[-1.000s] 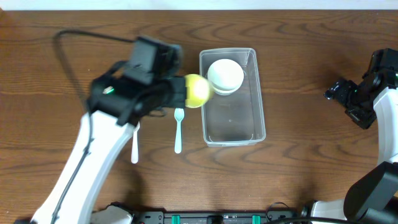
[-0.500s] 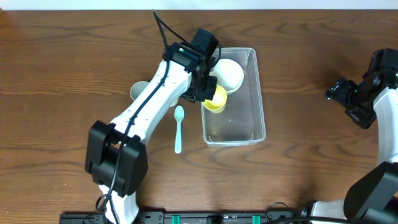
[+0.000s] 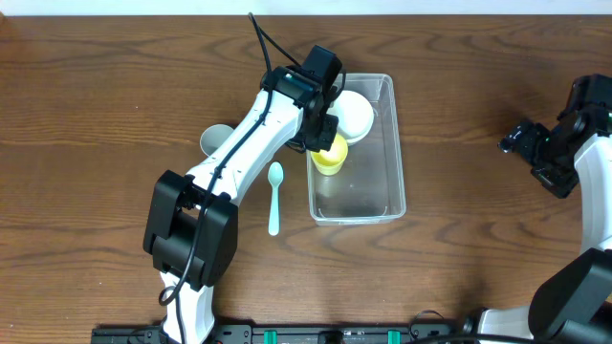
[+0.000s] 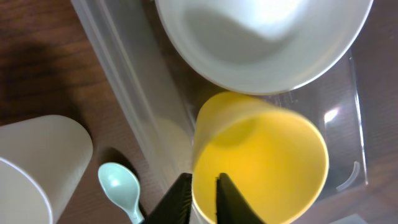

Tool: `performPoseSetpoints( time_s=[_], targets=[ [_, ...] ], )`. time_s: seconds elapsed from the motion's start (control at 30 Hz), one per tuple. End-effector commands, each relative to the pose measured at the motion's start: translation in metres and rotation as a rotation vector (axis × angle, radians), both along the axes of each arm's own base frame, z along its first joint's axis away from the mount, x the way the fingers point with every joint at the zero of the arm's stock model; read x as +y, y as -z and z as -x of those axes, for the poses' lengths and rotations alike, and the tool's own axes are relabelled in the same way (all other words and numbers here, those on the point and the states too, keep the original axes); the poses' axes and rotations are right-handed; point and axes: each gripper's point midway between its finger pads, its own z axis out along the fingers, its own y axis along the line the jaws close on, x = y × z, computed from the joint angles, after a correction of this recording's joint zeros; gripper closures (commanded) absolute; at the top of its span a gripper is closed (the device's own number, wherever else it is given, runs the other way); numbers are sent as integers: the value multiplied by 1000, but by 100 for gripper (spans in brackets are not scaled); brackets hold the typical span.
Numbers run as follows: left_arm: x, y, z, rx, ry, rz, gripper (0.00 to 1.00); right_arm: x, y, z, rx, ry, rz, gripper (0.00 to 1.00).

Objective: Pack container
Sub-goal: 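Carry the yellow cup into the container and release it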

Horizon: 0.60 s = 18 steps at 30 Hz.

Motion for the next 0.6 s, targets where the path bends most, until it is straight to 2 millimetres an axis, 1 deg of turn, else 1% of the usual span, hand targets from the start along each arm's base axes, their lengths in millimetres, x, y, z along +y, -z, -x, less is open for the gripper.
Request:
performPoseSetpoints(
  time_s=[0.0,0.07,0.13,0.23,0.27,0.3,0.4,0.47,0.53,0.57],
  targets=[
    [1,-3,-5,-13,-1,-11,74,-2,0,0,-2,-3,4,1],
    [1,-4,-4,-14,-1,-10,71,-2,0,1,-1,-3,3,1],
    [1,-10,-5,-23,-2,-5,71,-2,0,0,-2,-3,4,1],
    [0,-28,-6,-46,-3,8,66,-2,0,1,-1,-3,3,1],
    [0,-42,-7,-65,-3,18,64,-2,0,0,-2,-3,4,1],
    [0,-50,-7,-75,-3,24,62,-2,0,0,-2,-3,4,1],
    [4,-94,-6,-135,-15,46,57,-2,0,0,-2,-3,4,1],
    [16,-120,-1,-178,-36,21,52,-2,0,0,-2,-3,4,1],
    [32,-135,5,-207,-59,-21,46,-2,0,0,-2,-3,4,1],
    [43,-139,8,-212,-82,-51,43,-2,0,0,-2,-3,4,1]
  ],
)
